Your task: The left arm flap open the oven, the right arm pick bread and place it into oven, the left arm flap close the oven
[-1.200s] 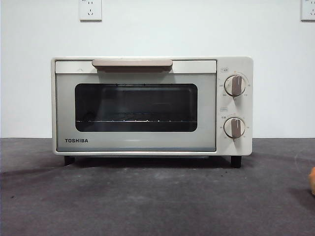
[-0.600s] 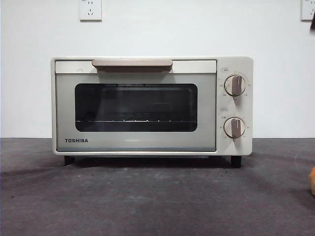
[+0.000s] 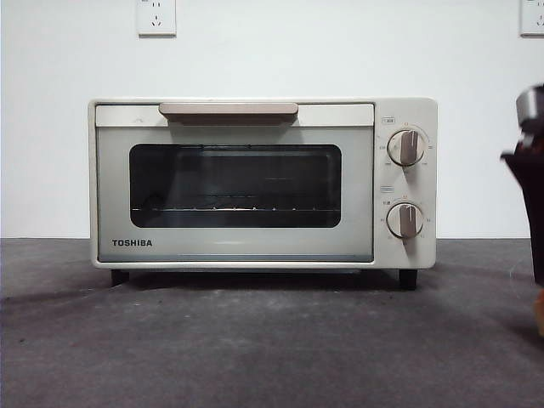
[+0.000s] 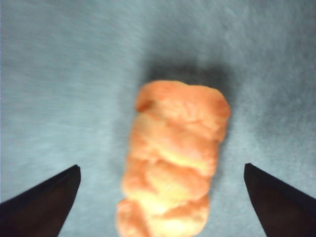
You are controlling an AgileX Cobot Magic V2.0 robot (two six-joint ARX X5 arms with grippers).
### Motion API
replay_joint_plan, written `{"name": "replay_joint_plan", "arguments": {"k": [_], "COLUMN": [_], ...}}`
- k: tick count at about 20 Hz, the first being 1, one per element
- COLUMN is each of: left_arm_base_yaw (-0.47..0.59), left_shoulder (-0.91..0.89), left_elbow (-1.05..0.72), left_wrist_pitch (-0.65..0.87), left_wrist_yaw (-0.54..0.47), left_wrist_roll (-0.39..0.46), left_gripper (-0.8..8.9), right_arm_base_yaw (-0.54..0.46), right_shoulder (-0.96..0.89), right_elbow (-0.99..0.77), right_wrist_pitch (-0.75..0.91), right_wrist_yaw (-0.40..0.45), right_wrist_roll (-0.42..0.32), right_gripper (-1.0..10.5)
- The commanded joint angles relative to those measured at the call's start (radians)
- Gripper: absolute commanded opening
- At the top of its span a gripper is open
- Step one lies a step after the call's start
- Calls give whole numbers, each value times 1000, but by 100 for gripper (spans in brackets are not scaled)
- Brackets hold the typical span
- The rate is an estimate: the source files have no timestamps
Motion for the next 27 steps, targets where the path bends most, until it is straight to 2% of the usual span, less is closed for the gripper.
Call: {"name": "replay_joint_plan", "arguments": {"k": [1, 5, 7, 9, 12, 14, 17, 18, 21, 24, 27], "left_arm_base_yaw": [-4, -4, -4, -4, -4, -4, -5, -7, -10, -23, -47], "left_shoulder": [13, 17, 17, 17, 22, 41, 115, 154, 298, 445, 573], "left_elbow": [21, 21, 21, 21, 21, 23, 55, 76, 161, 260, 364], "left_wrist_pitch": [3, 1, 0, 0, 0, -6, -45, -70, -134, -170, -181], "left_wrist_yaw": [-3, -4, -4, -4, -57, -66, -65, -67, -67, -66, -67], "left_wrist_roll": [10, 9, 9, 8, -43, -74, -74, -74, -65, -41, 27], "left_gripper": [528, 528, 528, 528, 507, 441, 427, 404, 236, 15, 8], "right_arm_base_yaw": [8, 20, 30, 41, 53, 53, 53, 53, 53, 53, 53], "right_shoulder": [63, 140, 160, 159, 156, 127, 23, -26, -191, -354, -486], "right_elbow": [0, 0, 0, 1, 23, 60, 101, 106, 106, 106, 106], "right_wrist_pitch": [23, 74, 77, 79, 45, -9, -80, -92, -117, -124, -124], "right_wrist_yaw": [6, 46, 82, 81, 80, 72, 14, -5, -77, -177, -213], "right_wrist_roll": [15, 0, -8, -12, -11, -10, -7, -3, 1, 8, 44], "right_gripper": [543, 441, 298, 198, 131, 117, 117, 117, 117, 117, 117]}}
